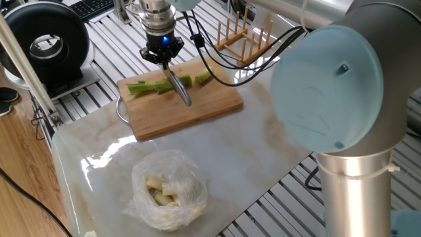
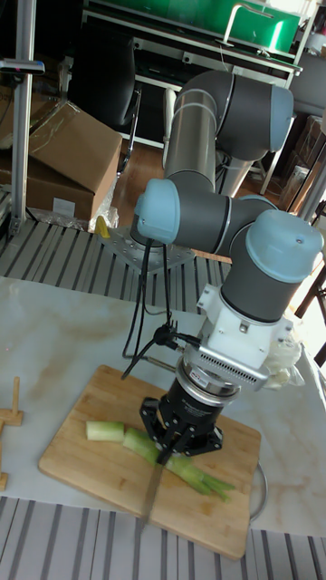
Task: Chop the scallions
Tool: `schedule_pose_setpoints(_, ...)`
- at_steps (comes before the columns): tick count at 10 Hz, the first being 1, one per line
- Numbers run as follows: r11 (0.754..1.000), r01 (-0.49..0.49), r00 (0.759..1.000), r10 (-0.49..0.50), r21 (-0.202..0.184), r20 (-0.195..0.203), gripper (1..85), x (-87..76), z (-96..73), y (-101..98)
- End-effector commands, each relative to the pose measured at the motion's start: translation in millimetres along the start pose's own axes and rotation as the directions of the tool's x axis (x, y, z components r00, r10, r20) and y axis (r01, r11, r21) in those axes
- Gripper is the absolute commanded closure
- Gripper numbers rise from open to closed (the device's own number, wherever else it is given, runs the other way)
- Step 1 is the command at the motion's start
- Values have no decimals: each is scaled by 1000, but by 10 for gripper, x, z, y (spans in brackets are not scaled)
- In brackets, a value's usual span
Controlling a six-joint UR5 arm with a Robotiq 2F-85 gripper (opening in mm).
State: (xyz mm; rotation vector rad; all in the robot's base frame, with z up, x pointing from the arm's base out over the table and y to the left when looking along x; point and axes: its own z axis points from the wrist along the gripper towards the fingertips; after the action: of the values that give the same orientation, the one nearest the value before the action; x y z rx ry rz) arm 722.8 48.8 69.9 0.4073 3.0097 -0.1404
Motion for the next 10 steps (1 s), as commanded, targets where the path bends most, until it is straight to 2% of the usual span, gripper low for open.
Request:
schedule_pose_setpoints(1, 1000, -7, 1000, 7, -23, 13, 847, -26, -11, 8)
schedule_pose_setpoints(6, 999, -15, 1000, 16, -31, 12, 847, 54, 12, 35)
schedule_pose_setpoints(8, 999, -8, 1000, 6, -49, -24, 847, 182, 67, 82)
schedule_pose_setpoints(10, 998, -34, 999, 34, -60, -9, 847, 186, 163, 126)
